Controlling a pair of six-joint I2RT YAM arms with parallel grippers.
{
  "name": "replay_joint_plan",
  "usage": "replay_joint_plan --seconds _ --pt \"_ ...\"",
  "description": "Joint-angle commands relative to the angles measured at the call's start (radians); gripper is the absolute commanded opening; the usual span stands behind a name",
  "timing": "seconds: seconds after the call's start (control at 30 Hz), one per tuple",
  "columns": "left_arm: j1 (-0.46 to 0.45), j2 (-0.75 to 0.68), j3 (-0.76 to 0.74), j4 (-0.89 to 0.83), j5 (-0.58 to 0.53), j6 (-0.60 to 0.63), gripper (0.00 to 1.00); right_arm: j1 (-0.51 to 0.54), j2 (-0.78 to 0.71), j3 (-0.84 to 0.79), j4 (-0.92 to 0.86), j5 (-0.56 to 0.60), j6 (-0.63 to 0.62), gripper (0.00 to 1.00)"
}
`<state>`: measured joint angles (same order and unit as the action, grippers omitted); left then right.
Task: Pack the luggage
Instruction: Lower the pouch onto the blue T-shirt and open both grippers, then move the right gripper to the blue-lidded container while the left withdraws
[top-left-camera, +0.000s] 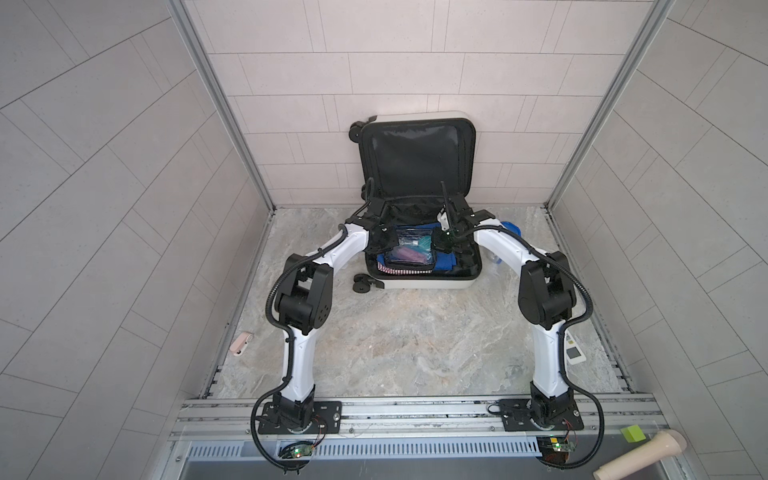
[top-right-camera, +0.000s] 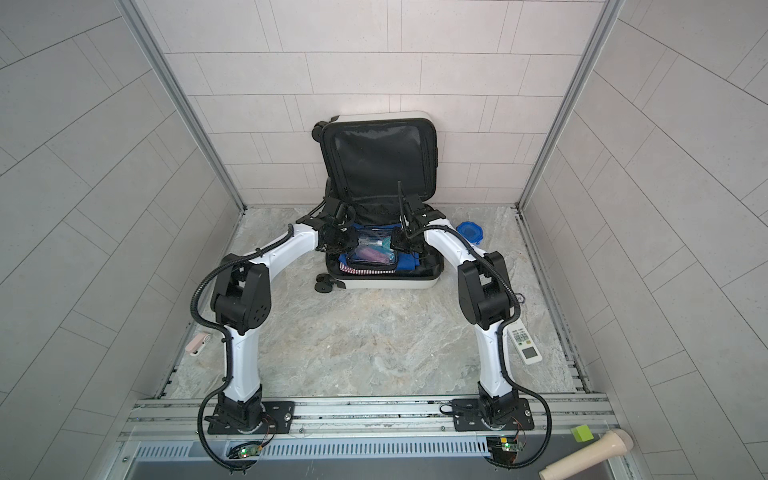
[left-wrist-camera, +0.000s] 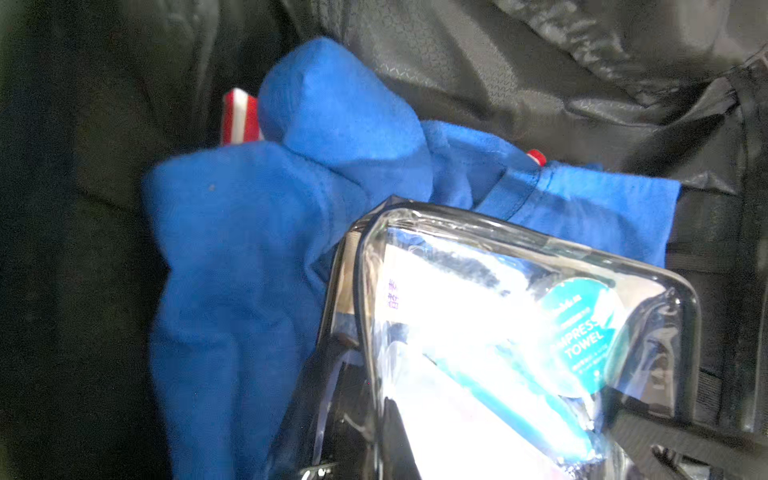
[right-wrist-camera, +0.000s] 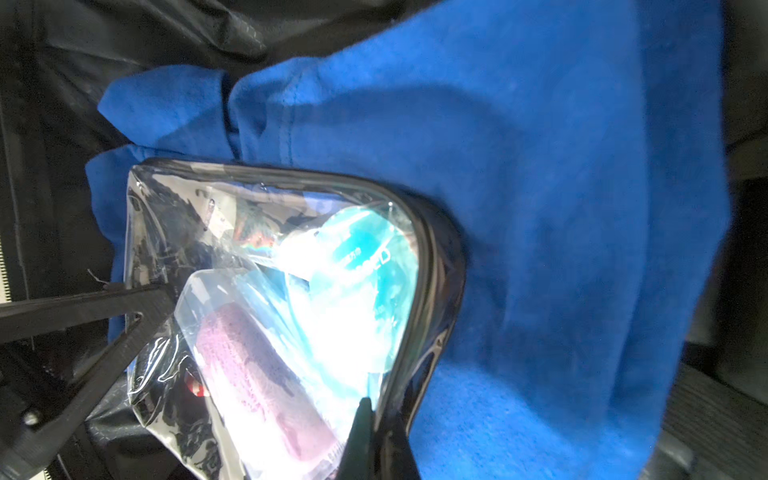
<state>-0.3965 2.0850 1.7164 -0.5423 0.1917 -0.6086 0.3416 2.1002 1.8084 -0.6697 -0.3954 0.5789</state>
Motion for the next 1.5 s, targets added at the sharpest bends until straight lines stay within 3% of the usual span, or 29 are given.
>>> replay_joint_plan --seconds 0.0,0.13,0.3,0.53,0.97,1.07,1.1,1.13,1.33,1.47 --pt "0.002 0.023 -0.015 -0.046 -0.012 0.019 0.0 0.0 0.003 0.028 0.008 0.026 -0.019 0.09" --pt "0.001 -0.016 -0.021 -0.051 -0.005 0.033 0.03 -0.001 -0.043 0.035 -0.005 0.027 -0.038 0.38" --pt "0.004 -0.059 -0.019 -0.06 -0.005 0.055 0.24 -0.008 -0.082 0.077 -0.078 0.065 -0.068 0.6" --pt "0.01 -0.086 0.022 -0.097 0.019 0.072 0.55 -0.029 -0.149 0.072 -0.12 0.085 -0.092 0.68" --pt "0.01 -0.311 0.035 -0.065 0.06 0.114 0.76 -0.125 -0.368 0.056 -0.232 0.199 -0.189 0.79" --pt "0.01 -0.406 -0.012 -0.012 0.062 0.139 0.96 -0.187 -0.43 0.022 -0.239 0.22 -0.218 0.84" --pt "0.009 -0.437 -0.039 0.018 0.058 0.146 0.98 -0.204 -0.448 0.005 -0.234 0.219 -0.221 0.85" --pt "0.009 -0.476 -0.071 0.049 0.055 0.157 1.0 -0.227 -0.47 -0.016 -0.224 0.222 -0.227 0.98" --pt "-0.003 -0.689 -0.264 0.217 0.09 0.178 1.0 -0.337 -0.533 -0.121 -0.189 0.257 -0.22 0.99" --pt "-0.084 -0.79 -0.417 0.265 0.075 0.17 1.0 -0.342 -0.5 -0.15 -0.217 0.32 -0.239 0.99"
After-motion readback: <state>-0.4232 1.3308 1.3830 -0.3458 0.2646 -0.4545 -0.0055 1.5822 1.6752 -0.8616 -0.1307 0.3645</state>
